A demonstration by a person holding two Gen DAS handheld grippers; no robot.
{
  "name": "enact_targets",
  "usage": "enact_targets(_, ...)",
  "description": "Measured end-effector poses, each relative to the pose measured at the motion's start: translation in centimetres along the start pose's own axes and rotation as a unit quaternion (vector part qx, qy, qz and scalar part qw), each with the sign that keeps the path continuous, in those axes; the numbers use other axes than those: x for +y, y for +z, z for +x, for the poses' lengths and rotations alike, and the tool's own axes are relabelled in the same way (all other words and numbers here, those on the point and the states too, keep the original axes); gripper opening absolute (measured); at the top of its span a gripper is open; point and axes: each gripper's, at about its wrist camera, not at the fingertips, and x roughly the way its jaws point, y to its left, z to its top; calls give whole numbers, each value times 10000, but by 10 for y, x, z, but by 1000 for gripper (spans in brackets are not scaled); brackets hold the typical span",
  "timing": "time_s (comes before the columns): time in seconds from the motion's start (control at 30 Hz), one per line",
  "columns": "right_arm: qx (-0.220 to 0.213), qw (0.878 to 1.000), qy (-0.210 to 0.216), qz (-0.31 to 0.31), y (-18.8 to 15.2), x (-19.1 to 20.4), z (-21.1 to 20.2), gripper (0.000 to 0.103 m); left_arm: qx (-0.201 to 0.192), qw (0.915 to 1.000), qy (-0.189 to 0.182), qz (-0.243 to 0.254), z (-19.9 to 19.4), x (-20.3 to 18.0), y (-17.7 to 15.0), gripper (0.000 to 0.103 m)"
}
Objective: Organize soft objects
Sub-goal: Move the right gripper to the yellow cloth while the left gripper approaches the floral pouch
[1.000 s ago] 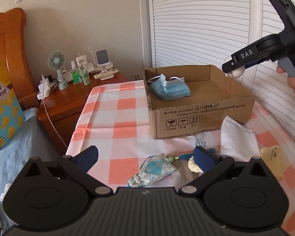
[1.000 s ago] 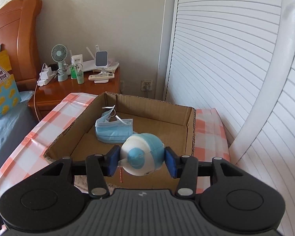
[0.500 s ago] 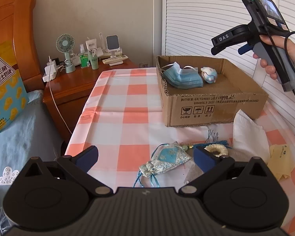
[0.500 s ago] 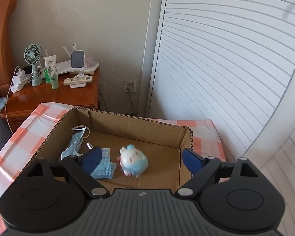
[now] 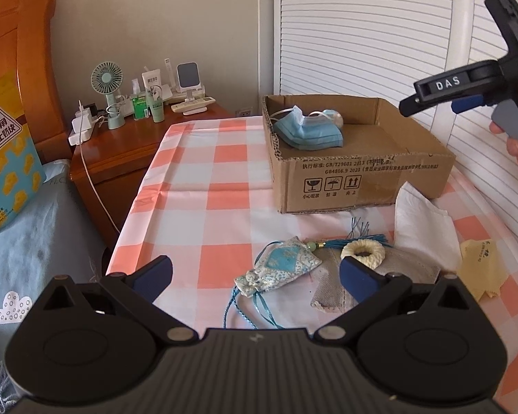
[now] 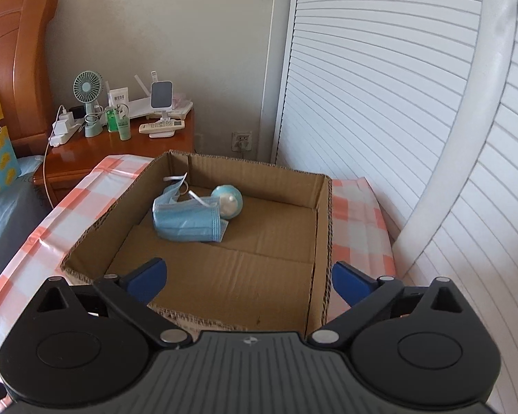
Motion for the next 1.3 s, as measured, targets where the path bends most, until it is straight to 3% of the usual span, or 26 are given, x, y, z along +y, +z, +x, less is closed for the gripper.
enact_targets(0.43,361,9981,-364,350,-121,-10,-46,103,316,9988,-107,354,-1,-8,-23,102)
enact_targets(0.57,477,9974,-253,468,-143,-12,-49,103,405,9984,-90,385,2,-10,-27,102)
enact_targets(0.7,656,9951,-177,722,-154,-14,-40,103,450,9980,-81,426,4,-13,-29,102)
enact_targets(1.0,895,9908,-736,700,-169,-22,-28,103,545,9973,-94,484,12,-16,-28,102)
enact_targets(1.3,844,9939,-421,572,-176,-21,-26,103,558,9971,-33,513,35,-11,-12,102)
